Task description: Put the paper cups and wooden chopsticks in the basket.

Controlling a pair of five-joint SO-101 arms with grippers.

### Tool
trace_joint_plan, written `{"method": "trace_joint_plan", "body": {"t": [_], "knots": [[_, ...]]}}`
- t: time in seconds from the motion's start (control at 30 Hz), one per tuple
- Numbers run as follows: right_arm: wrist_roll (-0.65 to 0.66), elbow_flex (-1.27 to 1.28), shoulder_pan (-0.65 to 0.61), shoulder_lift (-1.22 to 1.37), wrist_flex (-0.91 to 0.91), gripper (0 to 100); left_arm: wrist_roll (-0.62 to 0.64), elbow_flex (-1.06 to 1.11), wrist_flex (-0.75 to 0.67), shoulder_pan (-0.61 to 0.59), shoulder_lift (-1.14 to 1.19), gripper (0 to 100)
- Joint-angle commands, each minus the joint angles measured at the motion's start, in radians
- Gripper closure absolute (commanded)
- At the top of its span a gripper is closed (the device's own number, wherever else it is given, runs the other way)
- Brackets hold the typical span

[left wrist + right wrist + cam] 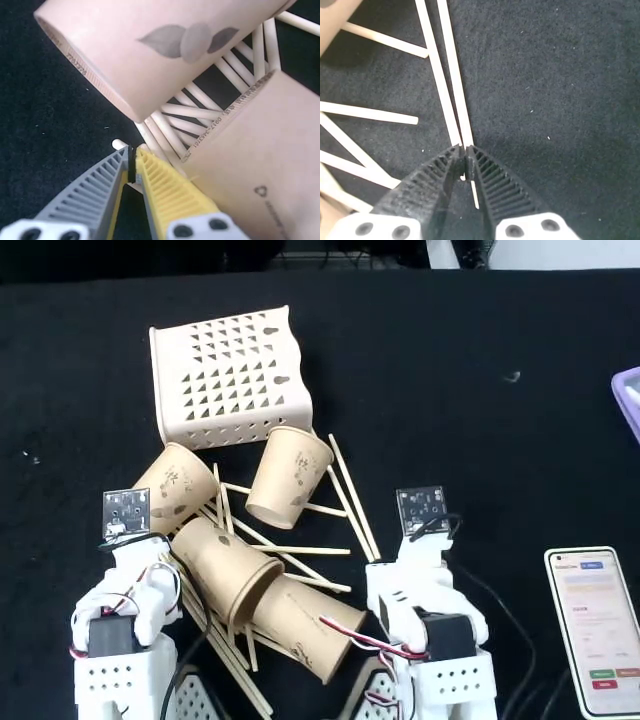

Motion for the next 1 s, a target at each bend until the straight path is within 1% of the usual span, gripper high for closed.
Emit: {"method": "trace_joint_plan", "body": {"t": [0.0,0.3,0.37,0.53,0.73,0.87,0.97], "knots": [[-0.002,-0.001,0.015,-0.093,0.005,98.6,-0.005,0.022,0.005,-0.007,-0.002,97],[-0.003,-0.001,0.011,-0.093,0.005,98.6,-0.005,0.022,0.005,-0.005,-0.002,97],[-0.002,-0.001,0.011,-0.093,0.005,98.6,-0.009,0.022,0.005,0.008,-0.002,97],[-0.003,-0.001,0.011,-0.093,0.005,98.6,-0.008,0.022,0.005,0.087,-0.002,97],[-0.008,-0.001,0.011,-0.093,0.005,98.6,-0.005,0.022,0.005,0.091,-0.002,97],[-0.008,-0.001,0.017,-0.093,0.005,98.6,-0.011,0.022,0.002,0.064,-0.003,97],[-0.008,-0.001,0.018,-0.093,0.005,98.6,-0.012,0.001,-0.003,-0.033,-0.003,97]]}}
